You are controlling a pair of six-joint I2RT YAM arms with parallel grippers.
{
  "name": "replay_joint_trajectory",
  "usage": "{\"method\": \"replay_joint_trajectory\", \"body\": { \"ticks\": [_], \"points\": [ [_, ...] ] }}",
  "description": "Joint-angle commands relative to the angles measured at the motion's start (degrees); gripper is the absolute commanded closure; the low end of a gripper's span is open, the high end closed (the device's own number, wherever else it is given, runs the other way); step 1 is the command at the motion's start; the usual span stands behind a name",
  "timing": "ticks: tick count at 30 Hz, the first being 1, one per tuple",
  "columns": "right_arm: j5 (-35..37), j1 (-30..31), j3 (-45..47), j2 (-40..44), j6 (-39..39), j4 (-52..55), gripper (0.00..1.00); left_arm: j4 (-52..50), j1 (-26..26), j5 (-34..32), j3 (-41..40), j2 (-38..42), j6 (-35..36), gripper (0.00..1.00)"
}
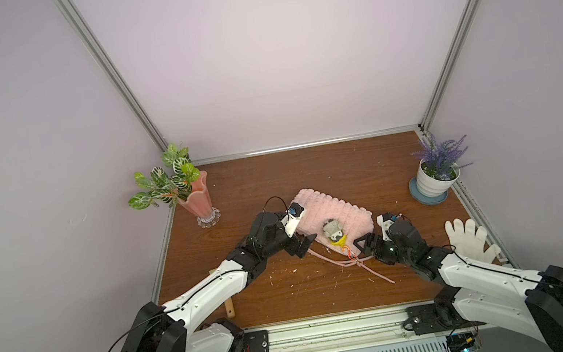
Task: Remove the decoration from the bag
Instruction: Pick up the bag from the center of the board.
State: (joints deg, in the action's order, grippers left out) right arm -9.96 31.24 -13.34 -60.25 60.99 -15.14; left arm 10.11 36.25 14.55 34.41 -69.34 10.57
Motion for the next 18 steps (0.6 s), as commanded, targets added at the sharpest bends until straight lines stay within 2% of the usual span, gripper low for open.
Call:
{"method": "replay_joint_trajectory", "body": {
  "ticks": [1, 4, 5, 8, 10, 15, 18],
  "points": [
    [0.2, 0.3, -0.2, -3.5, 2.2, -8.7, 0.32, 1.4, 0.4, 2.0, -0.8, -0.9, 1.0, 0.01],
    [-1.0, 0.3, -1.1, -8.1, 2.8, -12.4, 0.5, 1.9, 0.4, 2.5, -1.3, -1.6, 2.0, 0.01],
    [-1.0, 0.3, -1.1, -9.0, 3.2, -13.7, 0.53, 2.0, 0.4, 2.8, -1.3, -1.7, 2.2, 0.01],
    [-1.8, 0.3, -2.5, -12.2, 2.7, -15.2, 0.53, 2.2, 0.5, 3.9, -1.1, -2.4, 2.8, 0.01],
    [-2.7, 0.4, -3.7, -13.1, 2.3, -15.2, 0.58, 2.1, 0.5, 4.2, -1.2, -3.0, 3.8, 0.01],
    [-3.5, 0.4, -9.4, -11.1, 1.2, -8.1, 0.89, 2.2, 0.7, 4.3, -1.4, -4.3, 8.2, 0.01],
    [-4.5, 0.4, -12.9, -9.8, 1.8, -3.3, 0.92, 1.9, 0.9, 4.4, -0.8, -5.7, 12.1, 0.01]
  ]
}}
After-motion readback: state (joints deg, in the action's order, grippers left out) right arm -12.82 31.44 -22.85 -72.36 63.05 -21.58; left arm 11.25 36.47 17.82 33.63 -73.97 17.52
